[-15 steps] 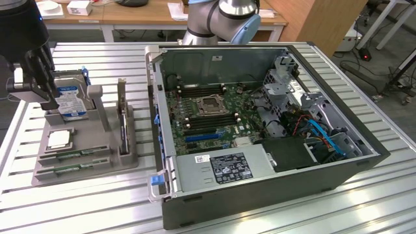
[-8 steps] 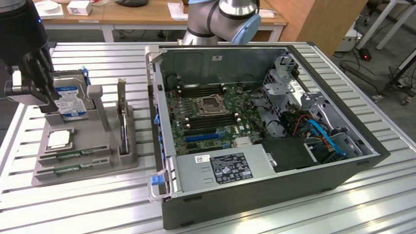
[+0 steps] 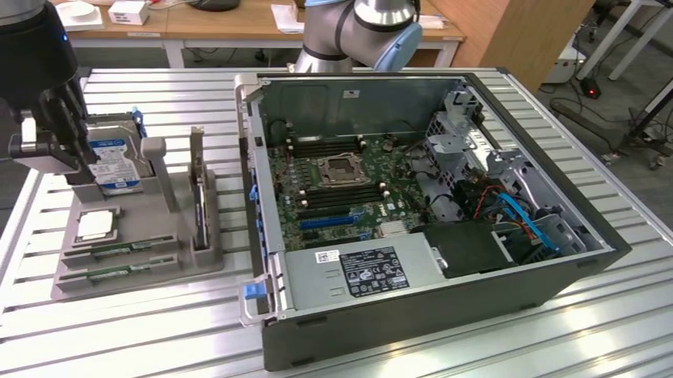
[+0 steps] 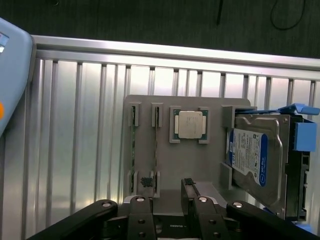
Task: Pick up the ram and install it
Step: 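Pick up the ram and move it above insertion slot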
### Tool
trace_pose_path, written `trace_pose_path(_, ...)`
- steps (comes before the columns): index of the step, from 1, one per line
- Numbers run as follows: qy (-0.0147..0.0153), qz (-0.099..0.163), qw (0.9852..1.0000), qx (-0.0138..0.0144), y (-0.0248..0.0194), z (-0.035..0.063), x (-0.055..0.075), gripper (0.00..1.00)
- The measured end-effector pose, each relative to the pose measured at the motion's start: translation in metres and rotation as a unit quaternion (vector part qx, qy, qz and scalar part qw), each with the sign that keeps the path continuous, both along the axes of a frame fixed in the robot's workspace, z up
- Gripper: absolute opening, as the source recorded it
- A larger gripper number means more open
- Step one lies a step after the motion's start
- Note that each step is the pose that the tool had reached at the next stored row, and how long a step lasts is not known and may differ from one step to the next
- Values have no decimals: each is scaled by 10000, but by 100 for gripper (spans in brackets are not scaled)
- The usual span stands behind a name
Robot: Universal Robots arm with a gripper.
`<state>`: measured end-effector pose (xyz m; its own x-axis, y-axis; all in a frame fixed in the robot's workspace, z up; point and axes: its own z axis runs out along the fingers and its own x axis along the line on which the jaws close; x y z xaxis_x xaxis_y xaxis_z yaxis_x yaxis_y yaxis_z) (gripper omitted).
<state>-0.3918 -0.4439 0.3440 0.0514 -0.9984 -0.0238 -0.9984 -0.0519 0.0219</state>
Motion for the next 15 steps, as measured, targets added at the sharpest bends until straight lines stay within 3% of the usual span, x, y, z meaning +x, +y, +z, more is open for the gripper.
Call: trace_pose_path(15,0,-31,10000,-1,0,-147,0,35)
